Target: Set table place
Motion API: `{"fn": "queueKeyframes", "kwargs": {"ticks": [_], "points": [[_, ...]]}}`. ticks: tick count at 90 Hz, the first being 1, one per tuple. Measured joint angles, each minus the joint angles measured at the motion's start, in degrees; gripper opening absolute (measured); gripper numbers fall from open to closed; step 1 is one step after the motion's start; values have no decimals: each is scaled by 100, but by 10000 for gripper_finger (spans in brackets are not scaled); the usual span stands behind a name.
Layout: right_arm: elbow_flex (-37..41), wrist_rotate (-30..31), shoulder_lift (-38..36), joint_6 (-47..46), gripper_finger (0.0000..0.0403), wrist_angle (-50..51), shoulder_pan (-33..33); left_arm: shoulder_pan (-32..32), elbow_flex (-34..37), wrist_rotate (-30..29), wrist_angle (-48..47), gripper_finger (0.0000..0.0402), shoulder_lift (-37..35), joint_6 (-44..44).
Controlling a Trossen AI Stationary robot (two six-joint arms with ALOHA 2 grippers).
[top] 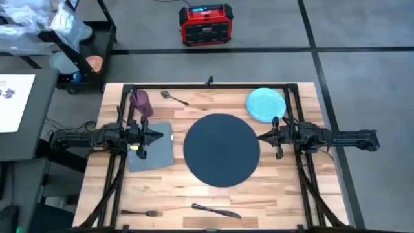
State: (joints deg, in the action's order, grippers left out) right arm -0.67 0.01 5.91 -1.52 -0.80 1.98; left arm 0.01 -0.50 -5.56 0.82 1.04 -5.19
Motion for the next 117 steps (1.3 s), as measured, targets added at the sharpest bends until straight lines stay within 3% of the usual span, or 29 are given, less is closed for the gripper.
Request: {"fn": "queueKeyframes", "kwargs": {"ticks": [68,89,117], "points": [[0,-2,2,0,0,-2,0,0,1,0,2,0,0,-6],[0,-1,2,0,0,0,0,2,-25,-48,210,0,-2,-811],[0,-1,0,0,0,-2,0,2,-70,-20,90,0,-1,-540]]}}
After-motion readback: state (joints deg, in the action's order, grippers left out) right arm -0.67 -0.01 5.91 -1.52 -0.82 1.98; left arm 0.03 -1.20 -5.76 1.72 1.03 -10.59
